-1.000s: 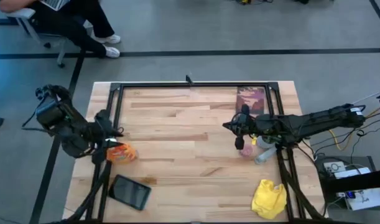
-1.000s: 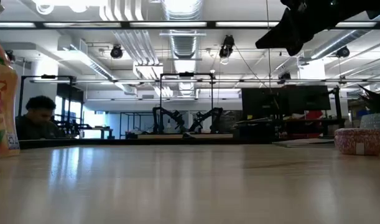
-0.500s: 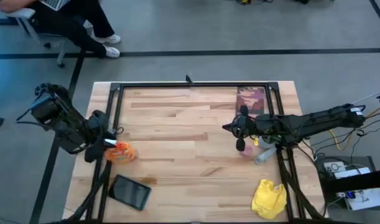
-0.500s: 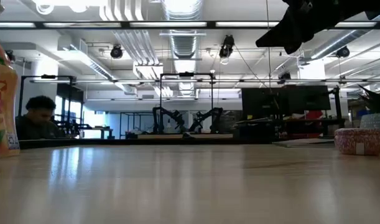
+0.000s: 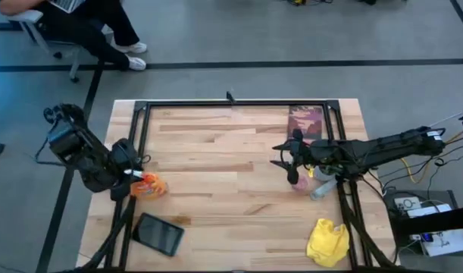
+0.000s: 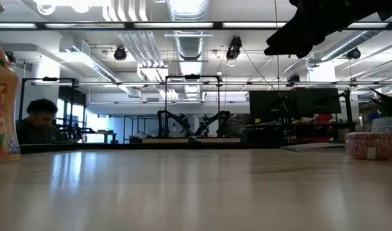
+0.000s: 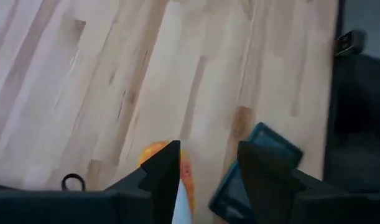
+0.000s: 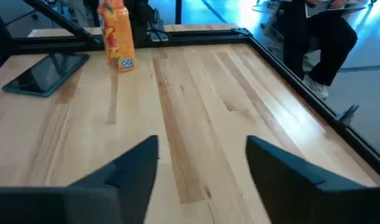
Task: Apply microfiber cloth
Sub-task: Move the spray cleaning bottle to the center
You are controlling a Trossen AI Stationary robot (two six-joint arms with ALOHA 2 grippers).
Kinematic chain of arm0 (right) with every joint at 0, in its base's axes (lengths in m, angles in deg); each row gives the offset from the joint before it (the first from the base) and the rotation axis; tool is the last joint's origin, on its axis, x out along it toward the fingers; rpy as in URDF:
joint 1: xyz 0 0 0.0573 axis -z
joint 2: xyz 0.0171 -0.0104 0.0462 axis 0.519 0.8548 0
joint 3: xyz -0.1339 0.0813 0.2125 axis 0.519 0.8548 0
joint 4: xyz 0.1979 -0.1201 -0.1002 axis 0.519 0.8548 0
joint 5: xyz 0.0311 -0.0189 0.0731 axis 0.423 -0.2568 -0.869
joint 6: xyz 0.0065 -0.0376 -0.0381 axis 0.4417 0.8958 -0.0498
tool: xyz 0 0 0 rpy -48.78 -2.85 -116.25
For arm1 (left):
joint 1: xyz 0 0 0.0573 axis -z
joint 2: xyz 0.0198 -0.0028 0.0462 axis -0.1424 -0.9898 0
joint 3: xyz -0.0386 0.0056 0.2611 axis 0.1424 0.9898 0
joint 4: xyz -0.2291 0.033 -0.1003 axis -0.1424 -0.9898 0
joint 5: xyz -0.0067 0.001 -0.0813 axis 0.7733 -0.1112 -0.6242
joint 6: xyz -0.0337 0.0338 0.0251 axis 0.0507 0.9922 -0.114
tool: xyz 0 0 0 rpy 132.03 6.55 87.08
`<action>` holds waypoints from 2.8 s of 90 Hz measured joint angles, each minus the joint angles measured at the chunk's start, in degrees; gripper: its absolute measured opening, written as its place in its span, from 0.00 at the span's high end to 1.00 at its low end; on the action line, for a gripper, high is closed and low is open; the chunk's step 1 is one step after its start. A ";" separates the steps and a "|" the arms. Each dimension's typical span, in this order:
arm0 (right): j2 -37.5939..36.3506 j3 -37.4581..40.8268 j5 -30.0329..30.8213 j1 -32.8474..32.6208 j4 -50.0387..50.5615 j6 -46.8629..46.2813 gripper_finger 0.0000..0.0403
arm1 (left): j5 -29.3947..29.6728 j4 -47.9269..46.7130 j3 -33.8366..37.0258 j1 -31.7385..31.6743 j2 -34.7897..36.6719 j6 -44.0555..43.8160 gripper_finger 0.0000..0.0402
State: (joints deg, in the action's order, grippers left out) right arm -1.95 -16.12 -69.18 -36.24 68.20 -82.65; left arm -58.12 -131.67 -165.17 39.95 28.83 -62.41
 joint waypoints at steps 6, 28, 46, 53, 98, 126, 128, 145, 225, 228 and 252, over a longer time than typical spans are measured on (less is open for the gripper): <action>0.00 0.00 0.02 0.00 -0.45 0.01 0.32 | 0.08 -0.07 1.15 -1.01 -0.16 1.85 0.64; 0.86 0.00 0.11 0.00 -1.07 -1.04 0.24 | -2.78 -0.09 3.18 -9.87 -1.53 6.09 0.63; 5.57 0.04 0.10 0.20 -4.75 -1.77 0.23 | -9.56 0.01 0.15 -20.48 -4.73 14.43 0.62; 7.80 0.04 0.10 0.76 -6.80 -2.66 0.22 | -15.04 -0.07 -1.41 -24.61 -5.72 16.48 0.61; 11.47 -0.02 0.00 2.27 -10.66 -3.13 0.15 | -25.00 -0.05 -5.96 -33.01 -4.21 20.43 0.57; 12.04 -0.02 -0.02 2.27 -10.31 -3.15 0.15 | -23.18 -0.05 -0.63 -32.98 -0.91 23.31 0.70; 12.04 -0.02 -0.02 2.27 -10.37 -3.14 0.15 | -23.83 -0.05 -0.05 -32.98 -0.66 22.96 0.70; 11.89 -0.04 -0.01 2.27 -10.69 -3.16 0.15 | -29.00 -0.06 3.01 -32.87 1.14 19.01 0.71; 12.20 -0.04 1.49 2.27 -10.93 -4.82 0.15 | -24.44 -0.17 2.20 -27.43 0.48 21.95 0.80; 12.20 -0.04 1.49 2.27 -10.93 -4.82 0.15 | -24.44 -0.17 2.20 -27.43 0.52 22.08 0.80; 12.20 -0.04 1.49 2.27 -10.93 -4.73 0.15 | -22.64 0.55 2.20 -27.45 0.63 26.63 0.80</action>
State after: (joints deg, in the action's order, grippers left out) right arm 10.24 -16.16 -67.69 -33.97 57.27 -87.38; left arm -80.76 -131.12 -162.97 12.50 29.47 -35.78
